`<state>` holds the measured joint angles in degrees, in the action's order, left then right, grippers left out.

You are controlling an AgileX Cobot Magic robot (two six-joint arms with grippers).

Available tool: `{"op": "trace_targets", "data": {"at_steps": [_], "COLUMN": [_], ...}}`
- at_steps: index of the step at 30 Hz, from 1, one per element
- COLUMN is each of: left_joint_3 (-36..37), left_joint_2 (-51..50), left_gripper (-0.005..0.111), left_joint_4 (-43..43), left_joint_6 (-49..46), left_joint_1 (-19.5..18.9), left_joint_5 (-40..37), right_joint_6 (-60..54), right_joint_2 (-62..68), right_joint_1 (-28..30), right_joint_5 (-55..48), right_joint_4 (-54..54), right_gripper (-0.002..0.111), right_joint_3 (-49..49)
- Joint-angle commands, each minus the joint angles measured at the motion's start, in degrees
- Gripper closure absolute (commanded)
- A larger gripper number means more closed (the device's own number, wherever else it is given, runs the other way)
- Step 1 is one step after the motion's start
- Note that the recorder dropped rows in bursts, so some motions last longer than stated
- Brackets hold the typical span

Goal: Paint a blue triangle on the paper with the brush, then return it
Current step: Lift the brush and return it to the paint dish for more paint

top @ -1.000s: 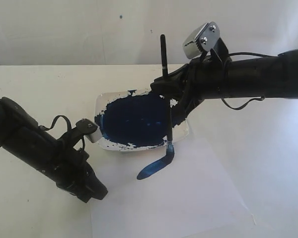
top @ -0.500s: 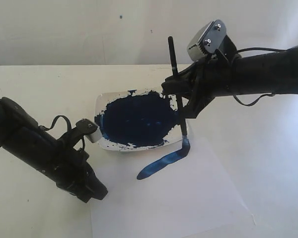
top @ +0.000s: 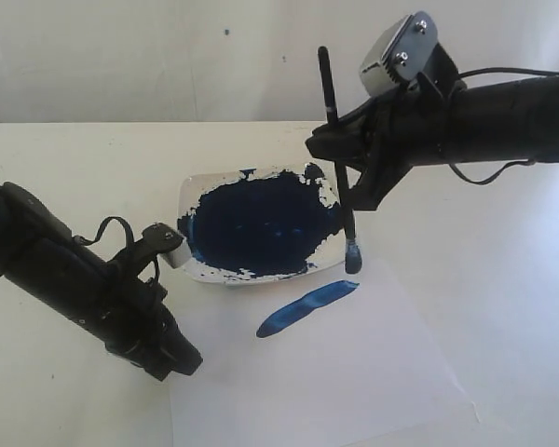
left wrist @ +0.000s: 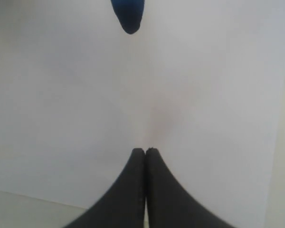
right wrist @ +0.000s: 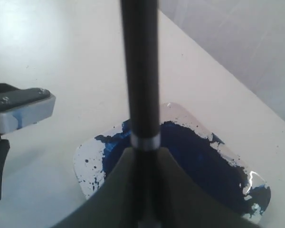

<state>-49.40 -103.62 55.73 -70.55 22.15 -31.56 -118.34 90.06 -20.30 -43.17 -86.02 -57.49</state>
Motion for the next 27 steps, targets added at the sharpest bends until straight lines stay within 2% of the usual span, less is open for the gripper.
{"op": "trace_targets", "data": {"at_steps": [1,5,8,11,13,18,21,27], "left_joint_3": [0.2,0.2,0.2,0.2,0.2,0.2,0.2,0.2], "left_joint_2": [0.2,0.2,0.2,0.2,0.2,0.2,0.2,0.2], "left_gripper": [0.107,0.107,0.107,0.107,0.107,0.107,0.107,0.107], "left_joint_4": [0.8,0.8,0.8,0.8,0.8,0.8,0.8,0.8], "left_joint_6": [-0.1,-0.1,-0.1,-0.1,-0.1,-0.1,-0.1,-0.1], "left_joint_1": [-0.2,-0.2,-0.2,-0.2,-0.2,-0.2,-0.2,-0.2], "left_joint_5": [-1.1,-1.1,-1.1,-1.2,-1.2,-1.2,-1.2,-1.2], "right_joint_6": [4.1,15.2,21.2,20.2,14.5,11.8,11.8,15.8], "right_joint_2": [-5.0,-8.6,-10.9,-12.4,-12.9,-12.4,-11.7,-8.5], "right_joint_1": [0.5,0.1,-1.9,-5.9,-9.5,-17.6,-19.5,-19.7], "right_joint_5": [-1.1,-0.3,5.2,13.1,17.9,26.9,28.1,26.0], "right_joint_4": [-0.4,-0.7,-2.3,-7.9,-13.9,-13.9,-13.9,-13.9], "right_gripper": [0.108,0.108,0.108,0.108,0.108,0.108,0.108,0.108], "right_joint_3": [0.3,0.7,2.6,5.8,8.0,9.0,8.7,6.7]}}
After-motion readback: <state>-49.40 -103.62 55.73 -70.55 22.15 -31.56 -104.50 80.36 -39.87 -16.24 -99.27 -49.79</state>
